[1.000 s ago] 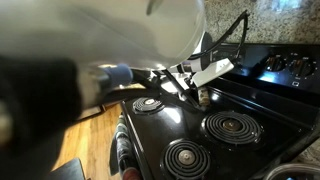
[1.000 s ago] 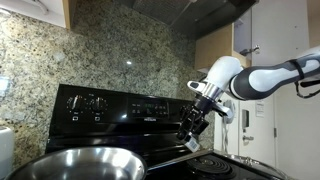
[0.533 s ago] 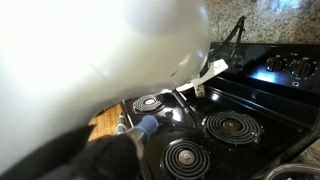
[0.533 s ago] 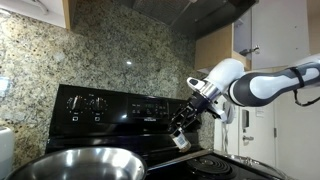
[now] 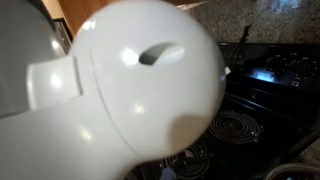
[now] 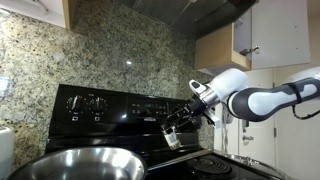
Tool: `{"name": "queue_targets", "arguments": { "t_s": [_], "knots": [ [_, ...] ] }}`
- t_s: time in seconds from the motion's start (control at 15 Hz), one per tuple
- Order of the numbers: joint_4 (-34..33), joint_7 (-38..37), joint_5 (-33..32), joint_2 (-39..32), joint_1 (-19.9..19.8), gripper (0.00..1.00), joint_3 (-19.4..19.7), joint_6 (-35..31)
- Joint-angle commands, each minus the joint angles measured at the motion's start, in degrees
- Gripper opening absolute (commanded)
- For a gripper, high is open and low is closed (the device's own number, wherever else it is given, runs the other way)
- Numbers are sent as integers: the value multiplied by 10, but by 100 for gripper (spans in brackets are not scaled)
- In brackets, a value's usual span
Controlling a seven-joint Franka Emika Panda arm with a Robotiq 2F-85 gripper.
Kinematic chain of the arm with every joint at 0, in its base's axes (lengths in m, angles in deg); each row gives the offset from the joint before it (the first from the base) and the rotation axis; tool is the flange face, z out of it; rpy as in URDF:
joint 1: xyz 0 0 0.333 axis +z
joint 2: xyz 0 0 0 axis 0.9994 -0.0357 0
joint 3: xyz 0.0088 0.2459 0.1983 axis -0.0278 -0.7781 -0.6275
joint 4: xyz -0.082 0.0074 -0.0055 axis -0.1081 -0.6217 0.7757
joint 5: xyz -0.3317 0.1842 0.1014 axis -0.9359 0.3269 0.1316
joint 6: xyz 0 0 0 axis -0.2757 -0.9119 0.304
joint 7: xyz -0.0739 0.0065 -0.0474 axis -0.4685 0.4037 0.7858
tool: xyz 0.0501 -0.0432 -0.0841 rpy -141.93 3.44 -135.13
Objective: Take the object from the top unit and put it on the stove
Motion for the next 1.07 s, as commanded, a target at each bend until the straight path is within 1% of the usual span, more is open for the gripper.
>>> {"name": "queue_targets", "arguments": {
  "t_s": [0.0,0.13,0.2,0.27,0.33,0.4,0.47,0.6,0.67,0.8,0.87,0.93,1.0],
  "knots": [
    [-3,0,-11,12,-4,57,-8,7],
    [-3,0,-12,14,-3,57,-9,6],
    [-3,0,-12,14,-3,32,-9,6],
    [-5,22,-19,21,-6,32,-11,-6],
    [0,58,-13,40,-11,32,-20,-10],
    [-9,66,-29,41,-6,32,-13,-26],
    [-12,113,-25,63,-7,32,-20,-31],
    [-14,166,-22,95,-10,32,-27,-57],
    [-10,208,1,109,-12,32,-32,-66],
    [-12,273,19,146,-14,32,-48,-81],
    [-11,312,38,168,-16,32,-63,-74],
    [14,346,132,118,-7,32,-27,-121],
    [16,382,166,126,-7,32,-34,-130]
  ]
}}
